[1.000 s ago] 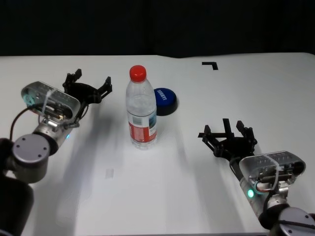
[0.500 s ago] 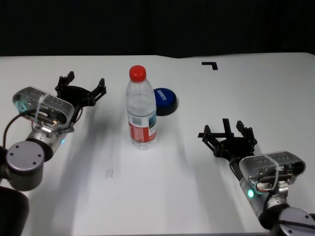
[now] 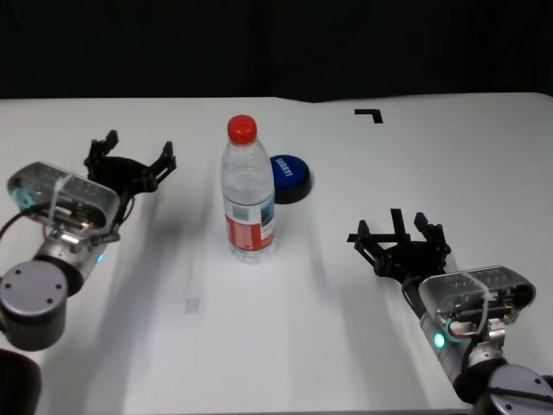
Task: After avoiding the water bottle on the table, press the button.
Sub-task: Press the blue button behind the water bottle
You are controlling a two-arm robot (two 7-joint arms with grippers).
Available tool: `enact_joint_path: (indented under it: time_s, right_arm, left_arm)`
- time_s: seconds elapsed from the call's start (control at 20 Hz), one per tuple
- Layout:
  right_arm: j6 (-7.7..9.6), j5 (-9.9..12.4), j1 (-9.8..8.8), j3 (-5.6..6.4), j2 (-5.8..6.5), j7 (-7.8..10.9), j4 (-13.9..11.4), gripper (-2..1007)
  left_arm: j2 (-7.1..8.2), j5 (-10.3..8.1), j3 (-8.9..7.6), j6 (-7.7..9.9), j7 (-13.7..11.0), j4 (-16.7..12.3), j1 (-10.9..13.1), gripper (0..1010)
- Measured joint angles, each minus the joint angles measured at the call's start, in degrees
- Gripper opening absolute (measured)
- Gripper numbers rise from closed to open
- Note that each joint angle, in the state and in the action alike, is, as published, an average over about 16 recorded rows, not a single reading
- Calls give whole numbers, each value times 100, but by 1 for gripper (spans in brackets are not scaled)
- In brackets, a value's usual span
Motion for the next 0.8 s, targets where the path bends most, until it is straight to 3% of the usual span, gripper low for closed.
enact_joint_path:
  time_s: [0.8]
  right_arm:
    - [0, 0, 0, 0, 0, 0, 0, 1003]
  left_arm:
    - [-11, 61, -245, 192, 85, -656, 544, 1003]
